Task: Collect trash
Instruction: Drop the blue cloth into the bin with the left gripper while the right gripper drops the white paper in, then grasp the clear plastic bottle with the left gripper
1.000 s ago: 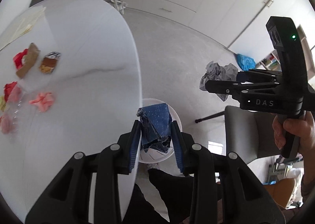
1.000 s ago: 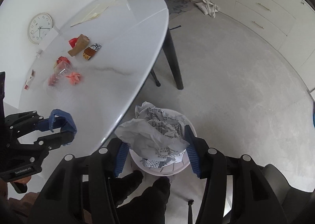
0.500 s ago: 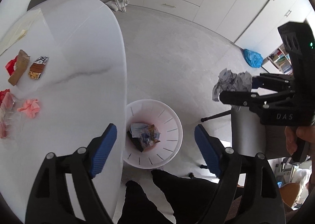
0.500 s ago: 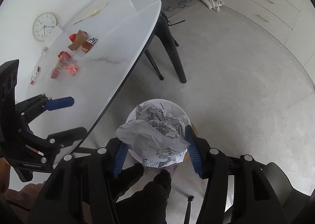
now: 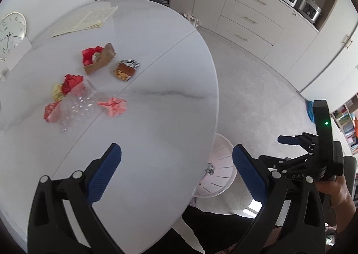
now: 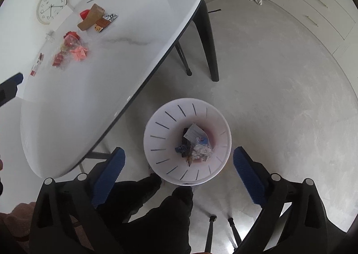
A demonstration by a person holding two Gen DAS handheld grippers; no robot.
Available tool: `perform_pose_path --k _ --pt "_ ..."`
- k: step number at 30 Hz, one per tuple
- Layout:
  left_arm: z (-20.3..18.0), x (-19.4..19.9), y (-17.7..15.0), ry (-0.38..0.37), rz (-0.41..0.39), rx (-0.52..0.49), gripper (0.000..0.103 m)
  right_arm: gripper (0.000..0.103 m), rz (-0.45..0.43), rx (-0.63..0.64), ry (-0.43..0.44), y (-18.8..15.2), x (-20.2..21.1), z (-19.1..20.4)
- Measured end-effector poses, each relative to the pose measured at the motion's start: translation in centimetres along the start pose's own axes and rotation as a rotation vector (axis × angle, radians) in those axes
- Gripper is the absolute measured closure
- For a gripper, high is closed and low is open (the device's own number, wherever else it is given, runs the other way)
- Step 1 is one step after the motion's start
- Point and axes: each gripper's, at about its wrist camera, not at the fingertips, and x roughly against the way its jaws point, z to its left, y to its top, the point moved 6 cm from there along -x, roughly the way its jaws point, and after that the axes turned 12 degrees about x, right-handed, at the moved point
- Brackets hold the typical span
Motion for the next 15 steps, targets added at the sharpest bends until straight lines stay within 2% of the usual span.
perform_pose_path --k 4,9,12,15 --pt "3.4 1.0 0.2 0.041 -0.027 0.058 0.008 0.003 -0.06 -0.039 -0.011 2.0 1.6 0.2" --pt "7.2 1.5 0.5 0.079 -0.054 0.108 0.008 0.003 -0.102 -0.028 -0.014 4.3 2.9 1.3" --pt "8.8 1.3 1.2 0.105 -0.069 0.088 0.008 0.003 -0.107 0.001 -0.018 5.7 2.9 2.3" --pt "10.4 0.5 2.5 0.142 -0.075 0.005 0.008 0.003 -0.113 0.024 -0.017 7.2 2.9 3.7"
